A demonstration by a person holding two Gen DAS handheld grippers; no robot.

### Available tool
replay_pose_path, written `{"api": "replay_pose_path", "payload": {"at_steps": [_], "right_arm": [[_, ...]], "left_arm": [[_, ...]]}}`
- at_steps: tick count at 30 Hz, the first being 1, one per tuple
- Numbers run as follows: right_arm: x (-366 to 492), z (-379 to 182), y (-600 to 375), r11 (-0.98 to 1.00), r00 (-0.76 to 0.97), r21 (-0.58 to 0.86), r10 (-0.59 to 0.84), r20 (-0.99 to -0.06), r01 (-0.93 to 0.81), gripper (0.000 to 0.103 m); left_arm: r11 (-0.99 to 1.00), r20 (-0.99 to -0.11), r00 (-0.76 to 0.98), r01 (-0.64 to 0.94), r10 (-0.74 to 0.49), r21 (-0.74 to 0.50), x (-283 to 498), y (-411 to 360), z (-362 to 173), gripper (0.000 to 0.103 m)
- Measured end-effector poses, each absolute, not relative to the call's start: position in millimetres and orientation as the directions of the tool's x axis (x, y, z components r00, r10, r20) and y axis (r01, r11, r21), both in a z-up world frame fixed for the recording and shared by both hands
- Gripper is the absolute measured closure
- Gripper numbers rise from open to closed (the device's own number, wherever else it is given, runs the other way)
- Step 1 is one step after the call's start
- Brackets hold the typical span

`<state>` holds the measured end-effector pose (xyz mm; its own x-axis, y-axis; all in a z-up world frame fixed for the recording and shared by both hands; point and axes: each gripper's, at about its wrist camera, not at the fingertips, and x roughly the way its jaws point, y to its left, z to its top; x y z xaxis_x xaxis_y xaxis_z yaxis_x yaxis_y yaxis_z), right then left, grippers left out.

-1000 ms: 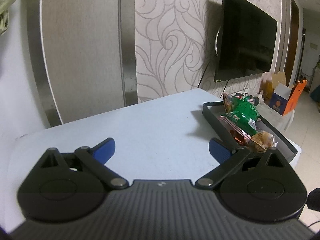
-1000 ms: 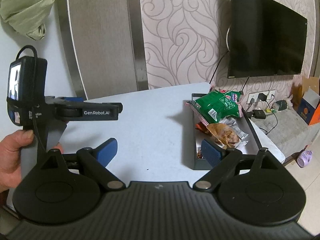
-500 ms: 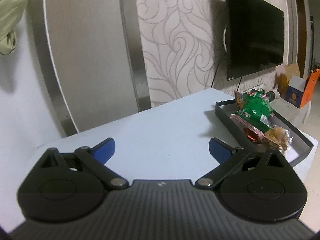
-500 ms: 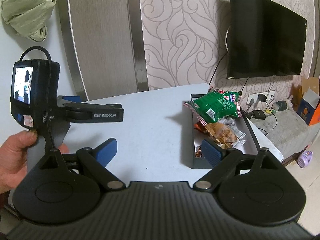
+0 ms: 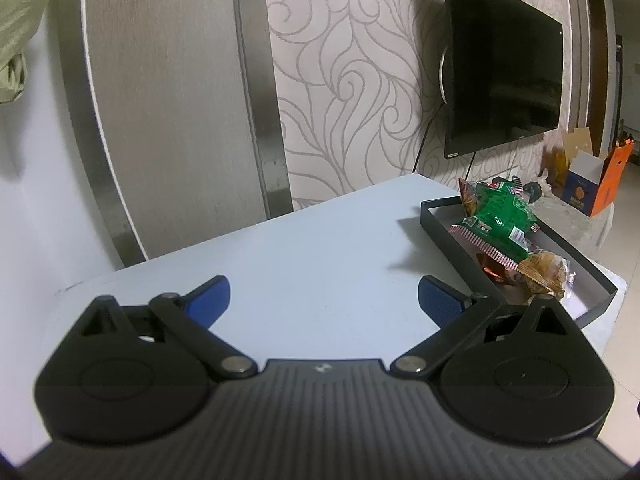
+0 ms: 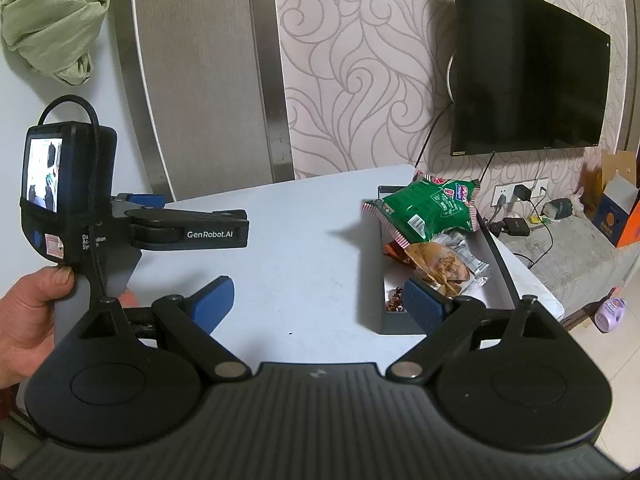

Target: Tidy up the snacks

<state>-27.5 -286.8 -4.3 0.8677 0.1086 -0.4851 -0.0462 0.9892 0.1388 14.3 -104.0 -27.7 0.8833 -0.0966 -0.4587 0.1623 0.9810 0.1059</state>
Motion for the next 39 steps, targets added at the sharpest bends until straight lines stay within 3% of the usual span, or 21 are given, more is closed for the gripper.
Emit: {"api": "replay_pose_path", "payload": {"at_steps": [39], "right_arm": [[-28.1,-7.6,-289.7,0.988,0.864,0.151,0.1,-0.494,-0.029,0.009]], "left_arm": [[0.974,-0.457,0.879,0.203,-0.136,0.1,13.7,-107.9,-32.2,0.003]]}}
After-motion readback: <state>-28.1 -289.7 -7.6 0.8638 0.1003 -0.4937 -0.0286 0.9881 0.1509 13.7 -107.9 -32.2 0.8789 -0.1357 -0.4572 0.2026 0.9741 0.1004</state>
